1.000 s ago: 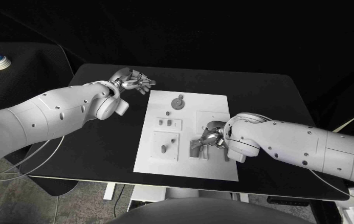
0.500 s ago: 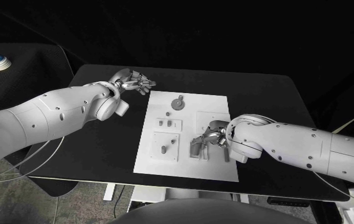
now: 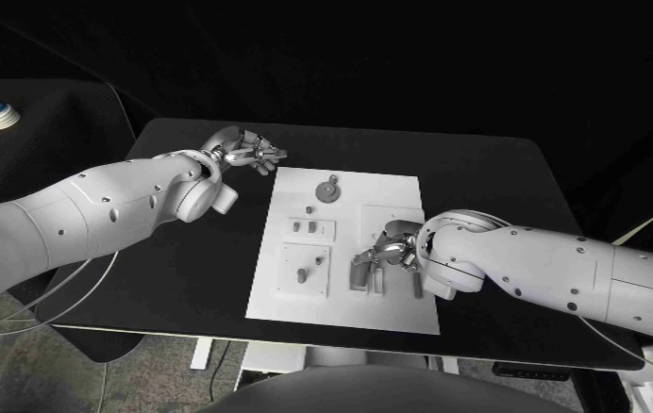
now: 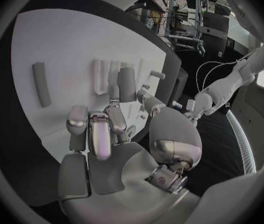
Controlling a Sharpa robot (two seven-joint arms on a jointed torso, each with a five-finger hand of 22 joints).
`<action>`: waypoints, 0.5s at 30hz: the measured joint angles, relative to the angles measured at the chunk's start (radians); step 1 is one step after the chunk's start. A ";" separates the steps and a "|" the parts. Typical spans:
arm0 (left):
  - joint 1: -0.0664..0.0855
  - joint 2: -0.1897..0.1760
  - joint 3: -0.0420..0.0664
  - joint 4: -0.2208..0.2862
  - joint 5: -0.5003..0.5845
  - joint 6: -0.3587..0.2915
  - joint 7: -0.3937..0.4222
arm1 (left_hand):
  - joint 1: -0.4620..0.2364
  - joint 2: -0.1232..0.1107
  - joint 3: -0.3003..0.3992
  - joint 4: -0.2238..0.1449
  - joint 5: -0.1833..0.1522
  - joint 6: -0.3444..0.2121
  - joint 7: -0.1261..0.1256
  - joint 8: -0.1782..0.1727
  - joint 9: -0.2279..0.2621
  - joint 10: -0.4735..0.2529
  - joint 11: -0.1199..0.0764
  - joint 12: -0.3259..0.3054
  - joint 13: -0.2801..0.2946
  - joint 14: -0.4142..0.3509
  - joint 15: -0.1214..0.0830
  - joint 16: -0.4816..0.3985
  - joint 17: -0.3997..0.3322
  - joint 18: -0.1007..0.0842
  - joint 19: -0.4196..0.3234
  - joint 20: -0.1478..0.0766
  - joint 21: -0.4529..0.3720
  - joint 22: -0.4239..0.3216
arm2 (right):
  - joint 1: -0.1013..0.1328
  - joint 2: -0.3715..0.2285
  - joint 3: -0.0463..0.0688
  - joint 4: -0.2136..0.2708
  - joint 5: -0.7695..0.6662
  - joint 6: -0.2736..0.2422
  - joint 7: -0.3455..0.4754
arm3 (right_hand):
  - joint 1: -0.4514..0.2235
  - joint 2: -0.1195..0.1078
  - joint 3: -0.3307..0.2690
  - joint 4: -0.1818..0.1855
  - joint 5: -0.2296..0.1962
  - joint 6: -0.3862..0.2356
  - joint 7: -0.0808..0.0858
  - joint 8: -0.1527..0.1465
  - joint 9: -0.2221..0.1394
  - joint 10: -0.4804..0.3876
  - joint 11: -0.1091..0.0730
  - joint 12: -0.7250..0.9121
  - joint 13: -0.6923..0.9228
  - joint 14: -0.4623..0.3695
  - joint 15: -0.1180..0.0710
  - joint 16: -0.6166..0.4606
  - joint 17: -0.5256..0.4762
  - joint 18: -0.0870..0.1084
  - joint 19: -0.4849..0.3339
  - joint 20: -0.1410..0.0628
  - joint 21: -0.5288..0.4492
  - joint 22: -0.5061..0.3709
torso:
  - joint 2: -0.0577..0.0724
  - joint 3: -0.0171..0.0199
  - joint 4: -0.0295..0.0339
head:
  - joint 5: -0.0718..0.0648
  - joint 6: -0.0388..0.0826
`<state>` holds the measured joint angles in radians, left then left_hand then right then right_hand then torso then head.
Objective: Assemble the parts on the task board
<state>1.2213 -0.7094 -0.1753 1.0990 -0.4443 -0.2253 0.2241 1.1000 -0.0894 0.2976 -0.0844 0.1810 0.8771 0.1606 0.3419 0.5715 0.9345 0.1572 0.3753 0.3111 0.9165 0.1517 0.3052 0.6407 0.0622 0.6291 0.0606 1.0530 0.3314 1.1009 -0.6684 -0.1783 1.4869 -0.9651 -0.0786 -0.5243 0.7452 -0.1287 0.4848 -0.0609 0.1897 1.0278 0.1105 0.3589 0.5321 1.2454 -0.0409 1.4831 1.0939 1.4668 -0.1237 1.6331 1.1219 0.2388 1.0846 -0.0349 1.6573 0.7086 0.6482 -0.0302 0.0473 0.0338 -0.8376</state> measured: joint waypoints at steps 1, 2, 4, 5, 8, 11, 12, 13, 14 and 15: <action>0.000 0.000 0.000 0.000 0.000 0.000 0.000 | 0.000 0.000 0.000 0.000 0.000 0.000 0.000 0.000 0.000 0.000 0.000 0.000 0.000 0.000 0.000 0.000 0.000 0.000 0.000 0.000 0.000 0.000 | 0.000 0.001 0.000 -0.002 -0.002 -0.003 0.000 | 0.000 0.000 0.000 0.000 0.000 0.000 0.000 0.000 0.000 0.000 0.000 0.000 0.000 0.001 0.001 0.000 0.000 0.000 0.000 0.000 0.000 0.000 | 0.000 -0.0002 0.0000 | 0.000 0.000; 0.000 0.000 0.000 0.000 0.000 0.000 -0.001 | 0.000 0.000 0.000 0.000 0.000 0.000 0.000 0.000 0.000 0.000 0.000 0.000 0.000 0.000 0.000 0.000 0.000 0.000 0.000 0.000 0.000 0.000 | 0.000 0.004 0.000 -0.005 -0.005 -0.006 0.001 | 0.000 0.000 0.000 0.000 0.000 0.000 0.000 0.000 0.000 0.000 0.000 0.000 0.000 0.001 0.001 0.000 -0.001 0.000 0.001 0.001 0.000 0.000 | 0.000 -0.0002 0.0001 | 0.000 0.000; 0.000 0.000 0.000 0.000 0.000 0.000 -0.001 | 0.000 0.000 0.000 0.000 0.000 0.000 0.000 0.000 0.000 0.000 0.000 0.000 0.000 0.000 0.000 0.000 0.000 0.000 0.000 0.000 0.000 0.000 | 0.000 0.007 0.000 -0.008 -0.011 -0.010 0.001 | 0.000 0.000 0.000 0.000 0.000 0.000 0.000 0.000 0.000 -0.002 -0.002 0.000 0.000 0.002 0.001 0.000 -0.001 0.000 0.001 0.001 0.000 0.000 | 0.000 -0.0002 0.0001 | 0.000 0.000; 0.000 0.000 0.000 0.000 0.000 0.000 -0.001 | 0.000 0.000 0.000 0.000 0.000 0.000 0.000 0.000 0.000 0.000 0.000 0.000 0.000 0.000 0.000 0.000 0.000 0.000 0.000 0.000 0.000 0.000 | 0.000 0.010 0.000 -0.011 -0.014 -0.012 0.001 | 0.000 0.000 0.000 0.000 0.000 0.000 0.000 0.000 0.000 -0.003 -0.003 0.000 0.000 0.002 0.001 0.000 -0.002 0.000 0.001 0.001 0.000 0.000 | 0.000 -0.0002 0.0001 | 0.000 0.000; 0.000 0.000 0.000 0.000 -0.001 0.000 -0.002 | 0.000 0.000 0.000 0.000 0.000 0.000 0.000 0.000 0.000 0.000 0.000 0.000 0.000 0.000 0.000 0.000 0.000 0.000 0.000 0.000 0.000 0.000 | 0.001 0.019 0.000 -0.019 -0.024 -0.014 0.000 | 0.000 0.000 0.000 0.000 0.000 0.000 0.000 0.000 0.002 -0.003 -0.003 0.000 0.000 0.002 0.001 0.000 -0.002 0.000 0.001 0.001 0.000 0.000 | 0.000 -0.0003 0.0004 | -0.001 0.000; 0.000 0.000 0.000 0.000 -0.001 0.001 -0.002 | 0.000 0.000 0.000 0.000 0.000 0.000 0.000 0.000 0.000 0.000 0.000 0.000 0.000 -0.001 0.001 0.000 0.000 0.000 0.000 0.000 0.000 0.000 | 0.003 0.027 0.001 -0.026 -0.033 -0.014 -0.002 | 0.000 0.000 0.000 0.000 0.000 0.000 0.000 0.005 0.005 -0.003 -0.003 0.000 0.000 0.002 0.001 0.000 -0.002 0.000 0.001 0.001 0.000 0.000 | 0.000 -0.0003 0.0006 | -0.001 0.001; 0.000 0.000 0.000 0.000 -0.001 0.001 -0.002 | 0.000 0.000 0.000 0.000 0.000 0.000 0.000 0.000 0.000 0.000 0.000 0.000 0.000 -0.003 0.003 0.000 0.000 0.000 0.000 0.000 0.000 0.000 | 0.003 0.030 0.001 -0.029 -0.035 -0.014 -0.003 | 0.000 0.000 0.000 0.000 0.000 0.000 0.000 0.005 0.005 -0.003 -0.003 0.000 0.000 0.002 0.001 0.000 -0.002 0.000 0.001 0.001 0.000 0.000 | 0.000 -0.0003 0.0006 | -0.001 0.001; 0.000 0.000 0.000 0.000 -0.001 0.001 -0.002 | 0.000 0.000 0.000 0.000 0.000 0.000 0.000 0.000 0.000 0.000 0.000 0.000 0.000 -0.003 0.003 0.000 0.000 0.000 0.000 0.000 0.000 0.000 | 0.003 0.032 0.001 -0.031 -0.038 -0.014 -0.003 | 0.000 0.000 0.000 0.000 0.000 0.000 0.000 0.005 0.005 -0.003 -0.003 0.000 0.000 0.002 0.001 0.000 -0.002 0.000 0.001 0.001 0.000 0.000 | 0.000 -0.0003 0.0006 | -0.001 0.001; 0.000 0.000 0.000 0.000 -0.001 0.001 -0.003 | 0.000 0.000 0.000 0.000 0.000 0.000 0.000 0.000 0.000 0.000 0.000 0.000 0.000 -0.003 0.003 0.000 0.000 0.000 0.000 0.000 0.000 0.000 | 0.004 0.033 0.002 -0.033 -0.041 -0.014 -0.003 | 0.000 0.000 0.001 -0.001 0.000 0.000 0.000 0.004 0.005 -0.003 -0.003 0.000 0.000 0.002 0.001 0.000 0.000 0.000 0.001 0.001 0.000 0.000 | 0.000 -0.0003 0.0006 | -0.002 0.001; 0.000 0.000 0.000 0.000 -0.001 0.001 -0.003 | 0.000 0.000 0.000 0.000 0.000 0.000 0.000 0.000 0.000 0.000 0.000 0.000 0.000 -0.003 0.003 0.000 0.000 0.000 0.000 0.000 0.000 0.000 | 0.004 0.035 0.002 -0.035 -0.044 -0.014 -0.003 | 0.000 0.000 0.004 -0.004 0.000 0.000 0.000 0.002 0.005 -0.003 -0.003 0.000 0.000 0.002 0.001 0.000 0.001 0.000 0.001 0.001 0.000 0.000 | 0.000 -0.0005 0.0006 | -0.002 0.000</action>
<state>1.2213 -0.7095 -0.1755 1.0988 -0.4452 -0.2239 0.2212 1.1000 -0.0894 0.2976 -0.0844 0.1810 0.8771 0.1606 0.3419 0.5715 0.9345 0.1572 0.3753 0.3111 0.9139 0.1544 0.3051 0.6408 0.0617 0.6291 0.0606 1.0530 0.3314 1.1053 -0.6333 -0.1765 1.4515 -1.0093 -0.0927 -0.5278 0.7452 -0.1287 0.4888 -0.0649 0.1897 1.0278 0.1106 0.3612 0.5373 1.2429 -0.0435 1.4830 1.0938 1.4685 -0.1227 1.6332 1.1228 0.2389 1.0860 -0.0335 1.6573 0.7084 0.6481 -0.0307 0.0478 0.0320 -0.8374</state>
